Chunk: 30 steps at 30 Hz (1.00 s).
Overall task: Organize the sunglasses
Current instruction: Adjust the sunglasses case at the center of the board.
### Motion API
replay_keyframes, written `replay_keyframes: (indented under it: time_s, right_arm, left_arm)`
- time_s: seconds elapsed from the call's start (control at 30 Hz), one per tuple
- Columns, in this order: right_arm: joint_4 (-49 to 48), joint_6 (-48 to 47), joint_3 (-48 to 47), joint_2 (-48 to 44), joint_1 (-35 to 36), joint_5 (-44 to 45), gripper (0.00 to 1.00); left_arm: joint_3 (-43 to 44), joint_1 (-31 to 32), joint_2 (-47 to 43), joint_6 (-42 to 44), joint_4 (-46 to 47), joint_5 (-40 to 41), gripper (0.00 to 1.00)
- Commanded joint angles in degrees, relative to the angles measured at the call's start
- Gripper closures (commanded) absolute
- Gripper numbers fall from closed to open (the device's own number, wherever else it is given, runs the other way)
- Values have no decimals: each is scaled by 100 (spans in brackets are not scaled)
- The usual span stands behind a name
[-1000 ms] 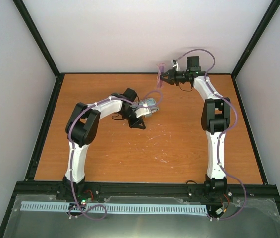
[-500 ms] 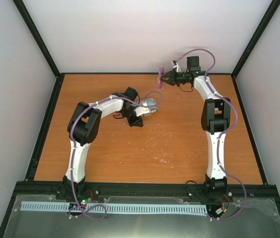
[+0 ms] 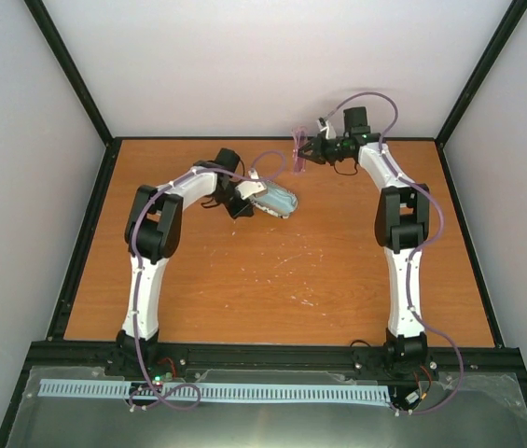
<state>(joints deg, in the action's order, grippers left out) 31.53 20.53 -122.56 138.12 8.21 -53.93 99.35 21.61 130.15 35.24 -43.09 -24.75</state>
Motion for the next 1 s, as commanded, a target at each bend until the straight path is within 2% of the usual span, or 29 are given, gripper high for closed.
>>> replay_keyframes:
  time_s: [0.0,0.17,0.4,0.63,0.97]
  right_arm:
    - [-122,9,-220,268,148,224,97]
    - [19,13,-566,489,234,232,97]
    - [459,-436,-463,332,313,240,97]
    - [877,-676,-354,103,325,-58,97]
    - [1545,-516,8,-242,743,-404,97]
  left_arm:
    - [274,-70,132,-33,131,238,99]
    - [554,-117,292,-8,275,344,99]
    - [1238,-142,664,52,264,416,98]
    - [1511,-167,807,132,424,557,91]
    - [1510,-185,630,-45,670,457,88]
